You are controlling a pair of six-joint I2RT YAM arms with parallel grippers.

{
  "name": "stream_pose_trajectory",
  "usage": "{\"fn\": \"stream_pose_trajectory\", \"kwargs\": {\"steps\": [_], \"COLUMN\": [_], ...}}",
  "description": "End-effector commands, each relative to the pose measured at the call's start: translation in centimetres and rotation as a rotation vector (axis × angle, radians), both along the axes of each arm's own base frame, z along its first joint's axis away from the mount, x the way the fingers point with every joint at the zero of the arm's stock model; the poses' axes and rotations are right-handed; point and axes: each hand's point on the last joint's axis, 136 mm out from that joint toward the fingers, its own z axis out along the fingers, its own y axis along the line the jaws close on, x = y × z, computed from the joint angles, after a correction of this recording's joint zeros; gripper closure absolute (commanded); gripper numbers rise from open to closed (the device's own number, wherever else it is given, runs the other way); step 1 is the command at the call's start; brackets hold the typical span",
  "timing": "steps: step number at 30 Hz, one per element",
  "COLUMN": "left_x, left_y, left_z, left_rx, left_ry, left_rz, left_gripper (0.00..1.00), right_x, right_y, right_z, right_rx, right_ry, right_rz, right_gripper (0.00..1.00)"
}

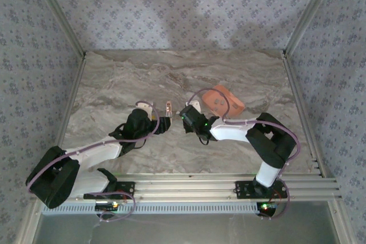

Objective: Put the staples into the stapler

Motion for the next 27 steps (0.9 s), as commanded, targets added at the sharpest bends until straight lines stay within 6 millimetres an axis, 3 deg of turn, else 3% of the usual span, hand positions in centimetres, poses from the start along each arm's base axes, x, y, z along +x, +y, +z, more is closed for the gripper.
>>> {"fn": "stream_pose_trajectory", "kwargs": {"steps": [1,27], "left_x": [0.22,0.29], "left_y": [-0.13,-0.35], "left_z": [0.13,0.1], "left_rx": [-0.007,-0.015], "left_ry": [-0.009,-0.007], "left_rz": [-0.004,-0.008], "left_gripper": [0.18,0.18], "right_x": [-1.39,-1.66], "right_y": [-1.54,-1.4], "right_z": [-1.68,-1.77], "right_rx": [-0.079,-0.078], "right_ry": [0.059,0.077], "right_rz": [-0.02,-0.021], "right_gripper": [0.88,0.87]}}
